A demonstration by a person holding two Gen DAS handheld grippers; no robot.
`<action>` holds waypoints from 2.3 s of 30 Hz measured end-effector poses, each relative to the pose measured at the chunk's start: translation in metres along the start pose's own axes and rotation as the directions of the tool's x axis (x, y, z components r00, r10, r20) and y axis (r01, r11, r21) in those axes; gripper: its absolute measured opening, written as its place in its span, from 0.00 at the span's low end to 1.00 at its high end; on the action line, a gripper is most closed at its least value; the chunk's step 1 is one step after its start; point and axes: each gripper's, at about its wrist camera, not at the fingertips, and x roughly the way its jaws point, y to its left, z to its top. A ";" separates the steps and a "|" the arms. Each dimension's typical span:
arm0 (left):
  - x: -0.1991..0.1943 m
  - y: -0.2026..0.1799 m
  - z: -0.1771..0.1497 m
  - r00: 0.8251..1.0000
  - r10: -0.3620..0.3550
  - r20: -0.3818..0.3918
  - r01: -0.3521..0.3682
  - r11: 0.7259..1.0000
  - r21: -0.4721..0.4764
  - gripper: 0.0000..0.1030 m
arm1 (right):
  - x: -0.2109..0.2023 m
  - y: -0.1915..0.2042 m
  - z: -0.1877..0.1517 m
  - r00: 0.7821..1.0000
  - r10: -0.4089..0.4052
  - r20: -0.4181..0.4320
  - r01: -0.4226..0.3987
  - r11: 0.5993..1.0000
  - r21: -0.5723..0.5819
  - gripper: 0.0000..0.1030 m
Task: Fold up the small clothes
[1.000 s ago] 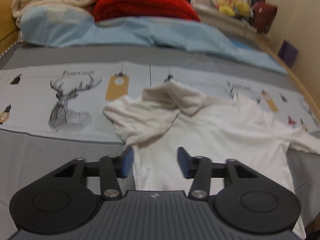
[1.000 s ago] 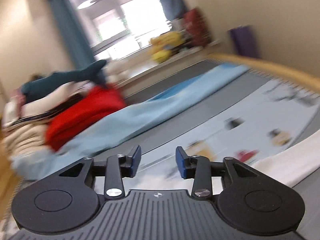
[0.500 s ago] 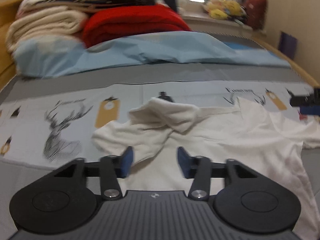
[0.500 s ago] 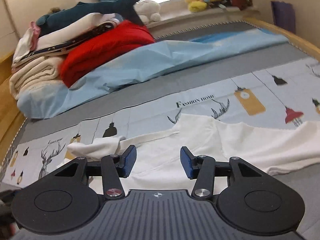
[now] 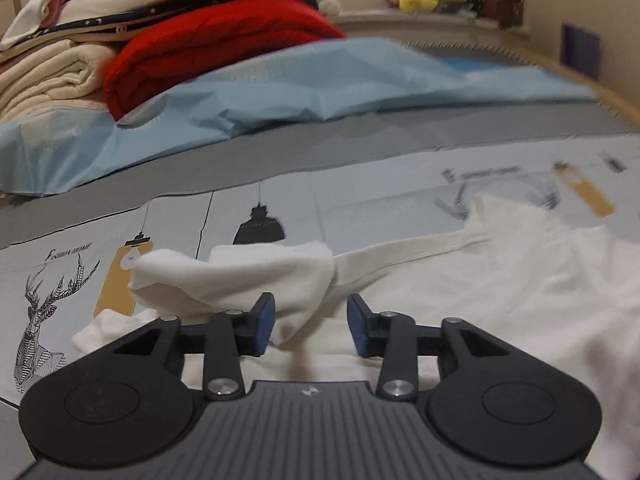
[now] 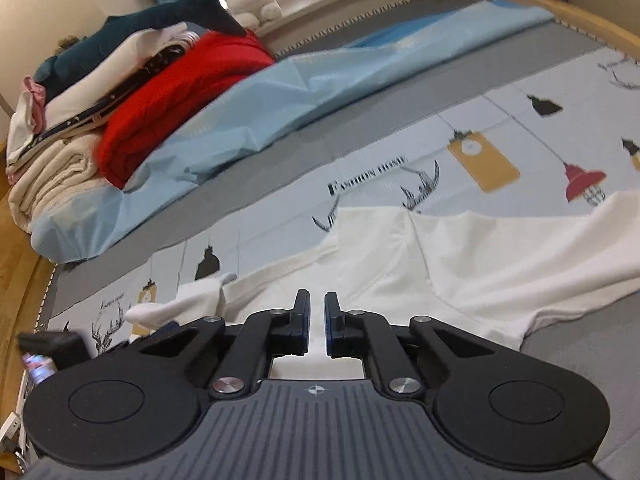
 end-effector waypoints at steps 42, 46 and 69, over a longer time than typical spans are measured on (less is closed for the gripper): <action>-0.040 0.443 -0.133 0.975 -0.043 -0.217 -0.066 0.881 -0.469 0.61 | 0.047 0.087 -0.050 0.987 -0.066 -0.149 0.018 0.952 -0.304 0.07; -0.018 0.415 -0.144 0.946 0.007 -0.325 -0.113 0.945 -0.307 0.61 | 0.050 0.088 -0.050 0.985 -0.076 -0.153 0.026 0.952 -0.305 0.07; -0.049 0.469 -0.154 0.939 0.220 -0.265 -0.328 0.809 -0.487 0.47 | 0.038 0.081 -0.044 0.988 -0.068 -0.142 0.026 0.959 -0.281 0.07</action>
